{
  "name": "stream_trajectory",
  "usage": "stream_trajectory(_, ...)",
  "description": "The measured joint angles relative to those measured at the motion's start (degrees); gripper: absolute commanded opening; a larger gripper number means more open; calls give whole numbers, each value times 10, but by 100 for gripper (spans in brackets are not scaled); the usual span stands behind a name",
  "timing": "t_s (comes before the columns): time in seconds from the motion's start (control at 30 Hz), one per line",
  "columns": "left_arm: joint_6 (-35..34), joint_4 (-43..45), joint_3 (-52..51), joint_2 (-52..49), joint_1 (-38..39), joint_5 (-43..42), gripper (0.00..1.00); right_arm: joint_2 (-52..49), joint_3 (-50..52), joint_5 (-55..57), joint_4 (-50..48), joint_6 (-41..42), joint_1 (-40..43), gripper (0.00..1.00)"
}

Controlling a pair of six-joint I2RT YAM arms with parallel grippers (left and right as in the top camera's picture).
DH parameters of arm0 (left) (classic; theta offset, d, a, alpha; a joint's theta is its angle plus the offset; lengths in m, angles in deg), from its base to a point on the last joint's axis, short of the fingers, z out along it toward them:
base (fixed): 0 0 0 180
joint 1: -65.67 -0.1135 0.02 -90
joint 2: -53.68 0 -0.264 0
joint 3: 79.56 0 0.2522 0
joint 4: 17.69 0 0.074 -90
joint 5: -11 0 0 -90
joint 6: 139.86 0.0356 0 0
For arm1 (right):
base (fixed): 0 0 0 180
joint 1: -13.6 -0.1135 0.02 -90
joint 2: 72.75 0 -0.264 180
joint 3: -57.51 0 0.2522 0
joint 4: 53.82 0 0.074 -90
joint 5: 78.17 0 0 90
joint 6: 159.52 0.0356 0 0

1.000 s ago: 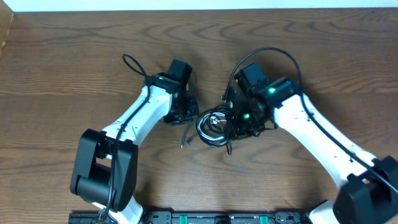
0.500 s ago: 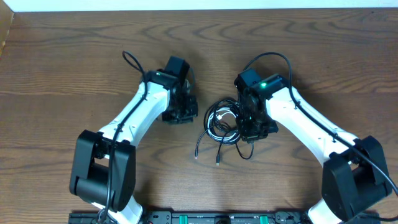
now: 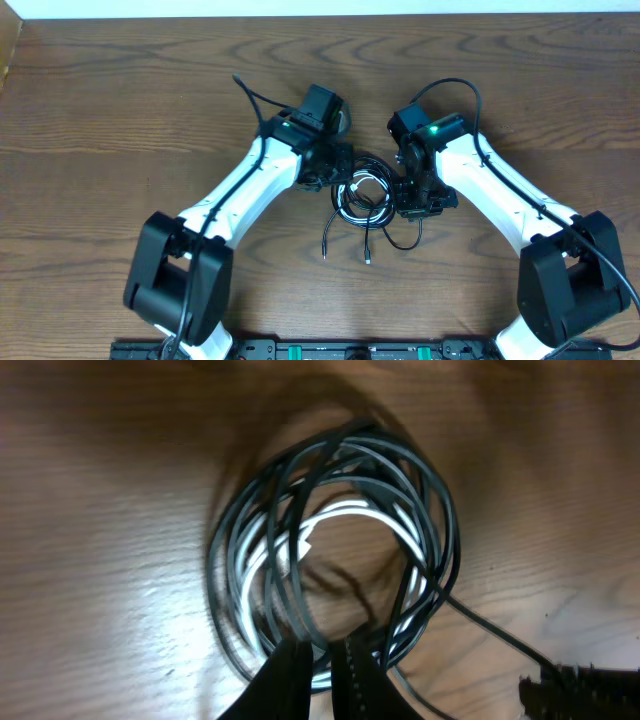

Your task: Untangle cables

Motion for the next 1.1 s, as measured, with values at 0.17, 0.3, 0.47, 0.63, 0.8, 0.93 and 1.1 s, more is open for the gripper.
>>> stream_trajectory(0.17,-4,12,0,-24,17,0,15,0,10,2,-12,2,5,27)
stream_trajectory(0.3,-5,26,0,-49,31,15,15,0,13,4,-13,5,14,65)
stream_trajectory(0.47,-5,39,0,-84,34,48,15,0,19,-5,-14,8,18,75)
stream_trajectory(0.63,-6,52,0,-108,34,59,15,0,62,-17,-45,24,18,73)
stream_trajectory(0.8,-6,57,1,-110,34,75,15,0,119,-21,-95,36,11,67)
stream_trajectory(0.93,-8,52,1,-111,31,105,15,-1,156,2,-117,56,9,60)
stream_trajectory(1.1,-13,42,0,-111,12,122,14,-1,168,75,-117,101,23,54)
